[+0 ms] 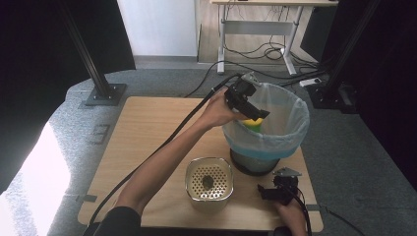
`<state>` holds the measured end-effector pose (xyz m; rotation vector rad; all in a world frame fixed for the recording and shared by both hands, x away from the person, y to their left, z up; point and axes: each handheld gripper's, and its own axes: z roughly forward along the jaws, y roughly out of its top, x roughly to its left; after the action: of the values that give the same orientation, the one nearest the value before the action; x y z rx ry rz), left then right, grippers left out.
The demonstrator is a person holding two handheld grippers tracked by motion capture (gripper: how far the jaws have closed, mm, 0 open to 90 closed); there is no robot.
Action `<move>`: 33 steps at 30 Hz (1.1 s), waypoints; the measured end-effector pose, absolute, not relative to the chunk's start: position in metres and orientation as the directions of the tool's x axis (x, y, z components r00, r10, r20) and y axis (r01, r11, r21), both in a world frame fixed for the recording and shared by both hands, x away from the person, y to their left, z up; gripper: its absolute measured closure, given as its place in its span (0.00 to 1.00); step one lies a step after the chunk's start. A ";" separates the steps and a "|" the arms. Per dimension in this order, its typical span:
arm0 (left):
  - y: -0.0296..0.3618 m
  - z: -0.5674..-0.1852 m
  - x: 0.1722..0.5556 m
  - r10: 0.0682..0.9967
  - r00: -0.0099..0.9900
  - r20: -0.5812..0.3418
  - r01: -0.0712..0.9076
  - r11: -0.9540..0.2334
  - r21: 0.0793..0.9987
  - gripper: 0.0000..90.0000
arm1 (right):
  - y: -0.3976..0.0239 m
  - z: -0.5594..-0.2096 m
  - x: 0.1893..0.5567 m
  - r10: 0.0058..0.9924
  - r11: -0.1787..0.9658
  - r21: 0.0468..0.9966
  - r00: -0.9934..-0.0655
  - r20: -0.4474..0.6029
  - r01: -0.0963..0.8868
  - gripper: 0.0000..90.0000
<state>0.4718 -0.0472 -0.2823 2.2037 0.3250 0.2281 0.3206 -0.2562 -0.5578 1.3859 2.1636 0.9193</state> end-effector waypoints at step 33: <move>0.078 -0.287 0.467 0.406 0.913 0.051 0.156 -0.461 0.874 0.00 | -0.256 -0.558 0.320 0.905 0.291 0.715 -0.425 0.009 0.636 0.00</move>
<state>0.4666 0.0784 -0.2871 2.0507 0.4028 0.3081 0.3205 -0.2562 -0.5578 1.3825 2.1674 0.9194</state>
